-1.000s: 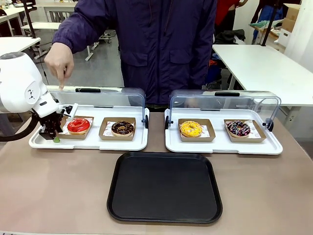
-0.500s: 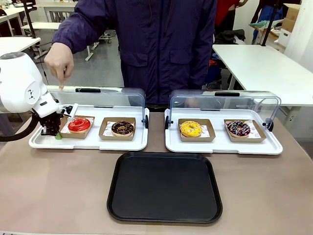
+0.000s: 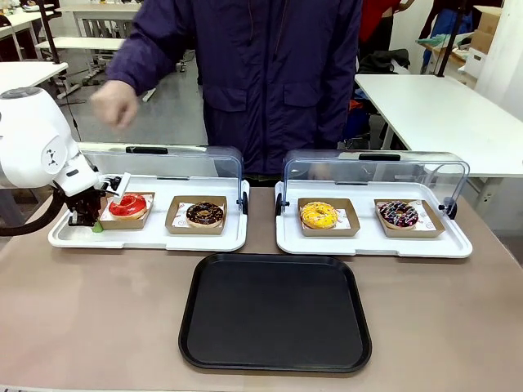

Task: Move the first donut from the left to the tray.
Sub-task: Pick up the Paper togo box containing the Donut indicated by the person and place it on the Handle tray.

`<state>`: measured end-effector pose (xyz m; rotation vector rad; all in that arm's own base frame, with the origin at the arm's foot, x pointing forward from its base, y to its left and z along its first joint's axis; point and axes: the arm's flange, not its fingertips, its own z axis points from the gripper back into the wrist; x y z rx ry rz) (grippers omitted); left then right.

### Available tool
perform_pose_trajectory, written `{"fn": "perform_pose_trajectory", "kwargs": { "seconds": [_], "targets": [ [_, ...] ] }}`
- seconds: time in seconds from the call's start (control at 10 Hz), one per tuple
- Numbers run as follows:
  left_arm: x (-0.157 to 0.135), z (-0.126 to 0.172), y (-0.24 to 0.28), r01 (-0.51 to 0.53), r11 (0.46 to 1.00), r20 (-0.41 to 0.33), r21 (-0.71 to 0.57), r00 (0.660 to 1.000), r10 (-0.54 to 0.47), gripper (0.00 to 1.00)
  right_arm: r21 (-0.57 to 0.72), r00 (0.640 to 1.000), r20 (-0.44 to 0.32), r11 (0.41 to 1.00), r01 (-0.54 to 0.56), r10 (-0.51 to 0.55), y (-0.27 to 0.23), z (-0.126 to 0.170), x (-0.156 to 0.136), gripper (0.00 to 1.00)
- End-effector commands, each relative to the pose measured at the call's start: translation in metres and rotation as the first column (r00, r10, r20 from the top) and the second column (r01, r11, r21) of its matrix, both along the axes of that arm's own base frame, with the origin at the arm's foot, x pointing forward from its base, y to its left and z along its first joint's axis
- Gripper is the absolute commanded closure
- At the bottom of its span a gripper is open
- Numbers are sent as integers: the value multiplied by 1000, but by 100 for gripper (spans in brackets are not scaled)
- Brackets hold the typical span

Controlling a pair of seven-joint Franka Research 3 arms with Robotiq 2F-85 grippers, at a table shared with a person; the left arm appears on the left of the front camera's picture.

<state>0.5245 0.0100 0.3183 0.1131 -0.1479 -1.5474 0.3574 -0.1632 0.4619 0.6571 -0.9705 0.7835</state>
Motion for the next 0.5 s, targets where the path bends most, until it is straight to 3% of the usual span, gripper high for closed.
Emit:
{"fn": "perform_pose_trajectory", "kwargs": {
  "seconds": [0.0, 0.2, 0.4],
  "targets": [
    [0, 0, 0, -1, 1000, 4, -2, 1000, 1, 100, 14, 999, 38, 1000, -6, 5, -1, 0, 4, 0],
    [0, 0, 0, 0, 1000, 0, 0, 1000, 0, 98, 14, 999, 38, 1000, -6, 5, -1, 0, 4, 0],
    [-21, 24, -1, -53, 998, 71, -31, 996, 55, 98, 14, 999, 38, 1000, -6, 5, -1, 0, 4, 0]
  ]
}}
